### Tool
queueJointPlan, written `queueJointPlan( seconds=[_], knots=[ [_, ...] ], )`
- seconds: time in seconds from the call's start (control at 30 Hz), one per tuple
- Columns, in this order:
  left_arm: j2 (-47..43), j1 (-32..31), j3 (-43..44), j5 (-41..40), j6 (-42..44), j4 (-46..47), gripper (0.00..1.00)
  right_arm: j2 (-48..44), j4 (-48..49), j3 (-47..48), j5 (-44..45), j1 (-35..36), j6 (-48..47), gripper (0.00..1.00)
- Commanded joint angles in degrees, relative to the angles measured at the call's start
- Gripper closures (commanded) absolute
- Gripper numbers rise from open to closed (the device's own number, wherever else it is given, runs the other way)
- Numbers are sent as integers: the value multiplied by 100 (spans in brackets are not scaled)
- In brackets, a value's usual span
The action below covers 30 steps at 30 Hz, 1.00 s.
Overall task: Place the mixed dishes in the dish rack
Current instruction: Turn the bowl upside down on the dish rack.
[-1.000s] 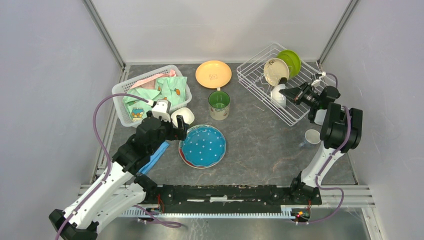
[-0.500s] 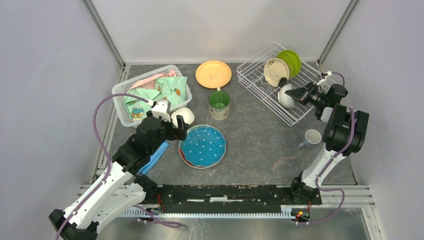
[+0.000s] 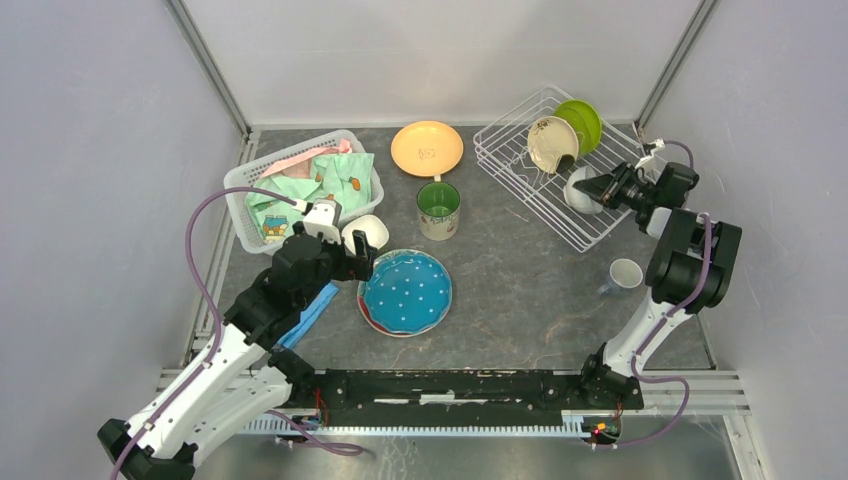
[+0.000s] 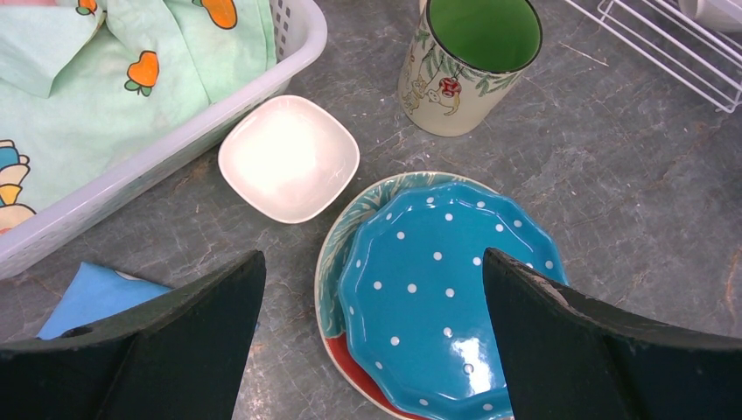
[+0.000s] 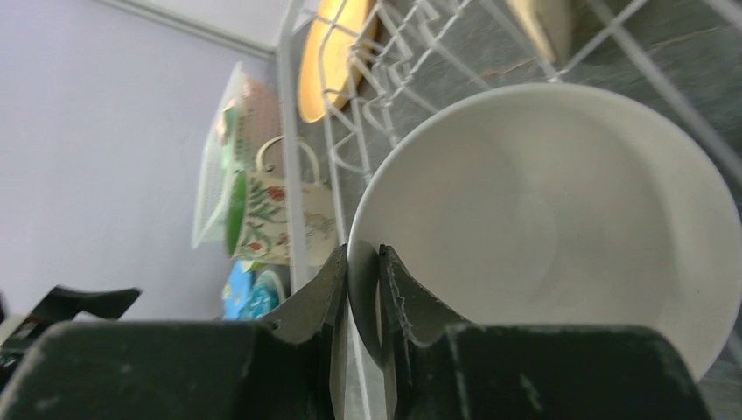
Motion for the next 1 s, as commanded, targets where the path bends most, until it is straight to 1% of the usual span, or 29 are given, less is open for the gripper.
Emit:
queueJointPlan(
  seconds=[0.0, 0.1, 0.13, 0.17, 0.2, 0.33, 0.43, 0.5, 0.57, 0.6, 0.73, 0.83, 0.97],
  knots=[
    [-41, -20, -6, 0, 208, 192, 0, 188, -1094, 57, 918, -153, -593, 79],
    [24, -20, 11, 32, 217, 183, 0, 194, -1116, 91, 980, -161, -588, 79],
    [35, -20, 11, 30, 218, 181, 0, 213, -1102, 118, 987, -159, -581, 83],
    [32, -20, 11, 33, 211, 173, 0, 229, -1065, 147, 968, -151, -551, 93],
    [22, -20, 19, 25, 210, 164, 0, 224, -1024, 169, 929, -131, -533, 98],
    [-7, -20, 11, -4, 203, 169, 0, 95, -1089, 320, 834, 72, -592, 99],
    [4, -20, 13, 29, 210, 168, 0, -75, -850, 358, 599, 285, -330, 100],
    [-10, -20, 12, 48, 207, 168, 0, -159, -227, 198, 392, 385, 194, 100],
    [-27, -20, 15, 63, 201, 169, 0, -176, 1222, -270, 160, 423, 1258, 100],
    [-26, -20, 16, 75, 201, 171, 0, -164, 1711, -420, 113, 432, 1618, 100],
    [-17, -20, 15, 124, 200, 172, 0, -30, 3037, -836, -14, 432, 2573, 100],
    [-16, -20, 25, 138, 201, 169, 0, 72, 3750, -1037, -37, 427, 3127, 100],
    [-37, -21, 27, 126, 199, 166, 0, 182, 3832, -1117, -20, 385, 3246, 100]
  ],
)
